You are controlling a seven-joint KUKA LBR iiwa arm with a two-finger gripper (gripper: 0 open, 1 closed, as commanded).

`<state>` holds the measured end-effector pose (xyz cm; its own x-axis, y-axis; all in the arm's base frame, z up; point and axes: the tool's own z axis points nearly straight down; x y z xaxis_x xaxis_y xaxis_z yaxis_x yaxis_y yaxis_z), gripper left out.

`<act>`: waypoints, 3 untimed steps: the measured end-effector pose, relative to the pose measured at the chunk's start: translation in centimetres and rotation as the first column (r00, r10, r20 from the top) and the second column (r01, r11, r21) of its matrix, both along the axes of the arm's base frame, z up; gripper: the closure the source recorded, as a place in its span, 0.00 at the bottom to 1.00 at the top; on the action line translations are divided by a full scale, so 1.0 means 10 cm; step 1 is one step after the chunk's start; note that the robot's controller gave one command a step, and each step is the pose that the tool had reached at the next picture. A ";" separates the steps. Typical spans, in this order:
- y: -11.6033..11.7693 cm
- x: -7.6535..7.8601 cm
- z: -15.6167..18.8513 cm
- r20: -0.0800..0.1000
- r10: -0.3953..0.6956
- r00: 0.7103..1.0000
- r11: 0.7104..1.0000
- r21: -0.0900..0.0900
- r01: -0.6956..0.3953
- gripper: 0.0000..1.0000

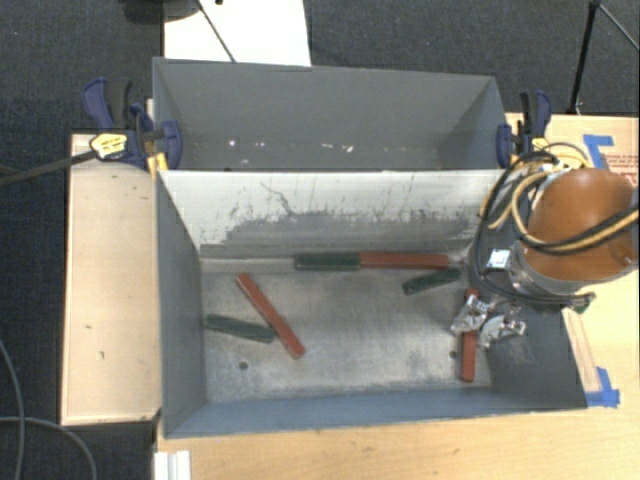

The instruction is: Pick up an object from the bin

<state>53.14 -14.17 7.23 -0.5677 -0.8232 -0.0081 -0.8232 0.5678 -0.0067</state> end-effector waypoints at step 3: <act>0.01 -0.02 0.16 -0.011 -0.002 1.000 1.000 0.001 0.002 1.00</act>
Offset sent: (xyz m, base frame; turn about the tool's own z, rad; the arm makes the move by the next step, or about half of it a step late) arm 0.0001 0.0000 0.0390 0.0000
